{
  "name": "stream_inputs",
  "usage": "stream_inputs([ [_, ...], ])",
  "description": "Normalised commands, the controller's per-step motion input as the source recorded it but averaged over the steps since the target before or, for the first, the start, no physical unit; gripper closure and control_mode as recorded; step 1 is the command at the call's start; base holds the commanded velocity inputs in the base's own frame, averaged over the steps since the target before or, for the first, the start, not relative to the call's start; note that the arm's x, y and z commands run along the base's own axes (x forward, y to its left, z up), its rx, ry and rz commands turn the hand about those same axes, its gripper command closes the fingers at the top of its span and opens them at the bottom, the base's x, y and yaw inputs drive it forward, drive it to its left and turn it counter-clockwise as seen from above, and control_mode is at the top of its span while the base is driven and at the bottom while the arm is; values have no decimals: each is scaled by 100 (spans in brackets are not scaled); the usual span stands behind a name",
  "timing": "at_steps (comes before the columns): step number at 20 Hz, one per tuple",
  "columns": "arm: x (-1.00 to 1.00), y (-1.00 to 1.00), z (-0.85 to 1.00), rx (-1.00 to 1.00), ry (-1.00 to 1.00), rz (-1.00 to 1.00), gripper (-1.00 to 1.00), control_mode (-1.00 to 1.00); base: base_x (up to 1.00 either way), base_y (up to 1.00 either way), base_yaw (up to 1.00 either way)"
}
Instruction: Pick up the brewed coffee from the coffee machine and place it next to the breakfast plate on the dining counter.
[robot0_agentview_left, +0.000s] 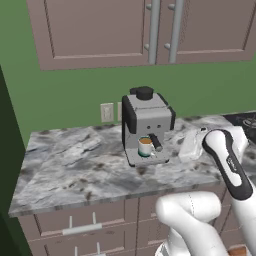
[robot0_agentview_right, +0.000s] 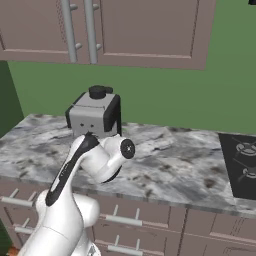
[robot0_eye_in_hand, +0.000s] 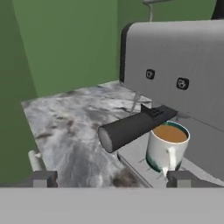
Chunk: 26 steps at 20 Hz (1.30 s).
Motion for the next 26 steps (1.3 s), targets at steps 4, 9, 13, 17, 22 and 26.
stream_inputs([
  [4, 36, -1, -28, 10, -9, 19, -100, -100, 0, 0, 0],
  [9, 41, 0, -18, 11, -2, 16, -100, -100, 0, 0, 0],
  [13, 44, -1, -10, 10, 0, 6, -100, -100, 0, 0, 0],
  [17, 42, -4, -13, 5, 0, 0, -100, -100, 0, 0, 0],
  [22, 37, 0, -22, 1, 0, 0, -100, -100, 0, 0, 0],
  [26, 34, 0, -27, 0, 0, 0, -100, -100, 0, 0, 0],
])
